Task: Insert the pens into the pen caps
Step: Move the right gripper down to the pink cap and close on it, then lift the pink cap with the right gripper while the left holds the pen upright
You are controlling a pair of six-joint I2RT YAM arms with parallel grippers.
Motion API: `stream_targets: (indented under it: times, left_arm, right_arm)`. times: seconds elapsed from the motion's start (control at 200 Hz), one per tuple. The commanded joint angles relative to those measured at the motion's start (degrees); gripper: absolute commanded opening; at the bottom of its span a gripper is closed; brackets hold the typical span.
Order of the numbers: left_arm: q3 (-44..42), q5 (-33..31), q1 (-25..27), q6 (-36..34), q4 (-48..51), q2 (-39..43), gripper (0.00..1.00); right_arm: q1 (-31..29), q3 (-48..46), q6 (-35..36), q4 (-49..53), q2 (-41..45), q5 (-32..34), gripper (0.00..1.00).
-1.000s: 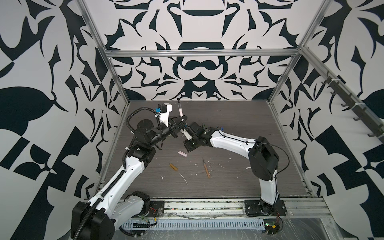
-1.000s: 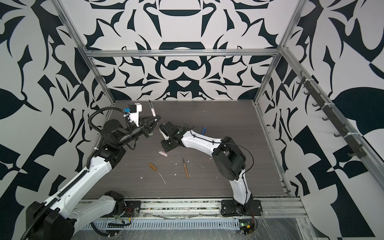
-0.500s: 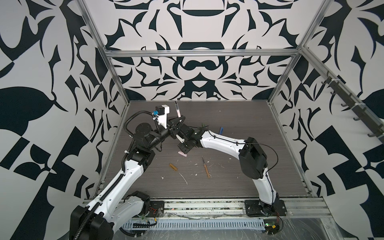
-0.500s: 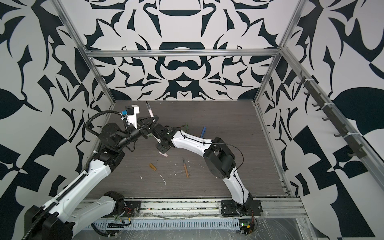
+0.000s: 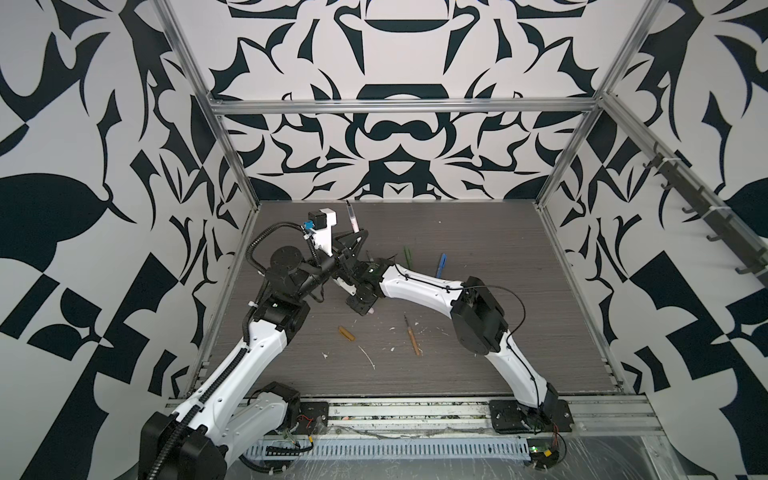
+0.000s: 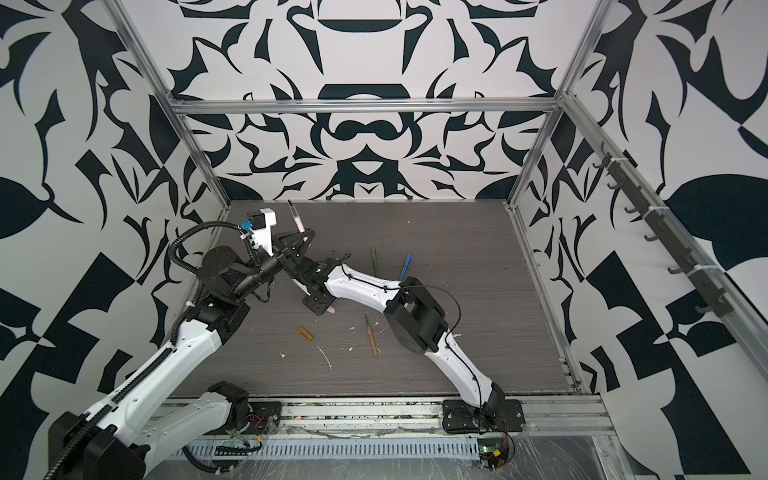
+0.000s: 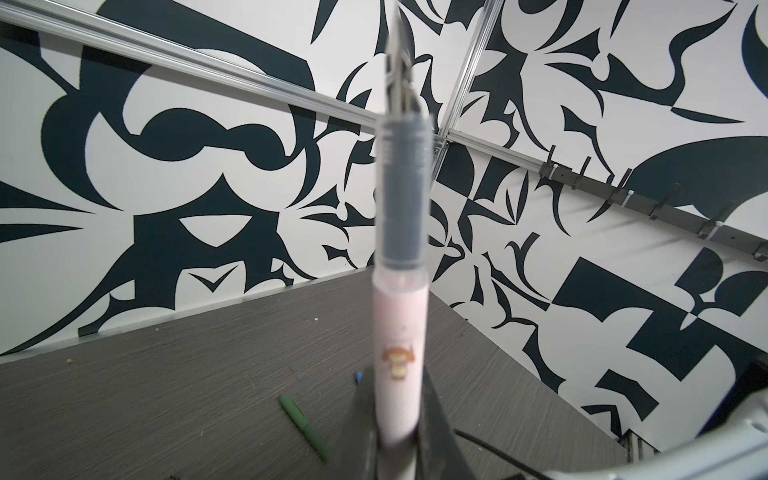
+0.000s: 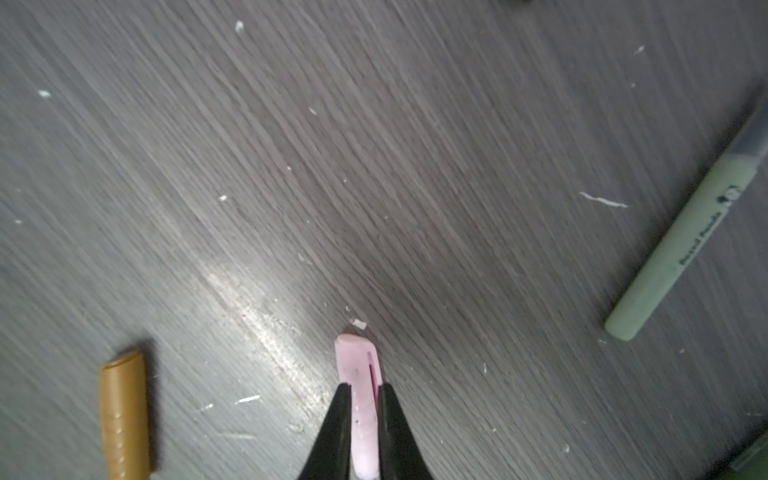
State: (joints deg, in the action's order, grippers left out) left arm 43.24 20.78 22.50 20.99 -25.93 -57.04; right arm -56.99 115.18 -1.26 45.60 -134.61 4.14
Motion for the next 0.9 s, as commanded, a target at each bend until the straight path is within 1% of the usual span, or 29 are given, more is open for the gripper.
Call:
stream_targets:
  times: [0.0,0.465,0.73,0.895]
  left_arm:
    - [-0.4,0.0,-0.1,0.2,-2.0,0.7,0.0]
    - [-0.1,0.3,-0.1,0.5,-1.7,0.2,0.0]
    - [0.0,0.5,-0.1,0.5,-1.7,-0.1,0.0]
    - [0.0,0.6,-0.1,0.5,-1.6,-0.2,0.0]
  right_arm:
    - [0.1,2.5,1.1,2.2,0.8,-0.6,0.17]
    - [0.1,0.2,0.3,2.0,0.3,-1.9,0.17]
    - [0.3,-0.6,-0.2,1.9,-0.3,0.1,0.17]
    - [0.4,-1.3,0.0,1.7,-0.6,0.1,0.2]
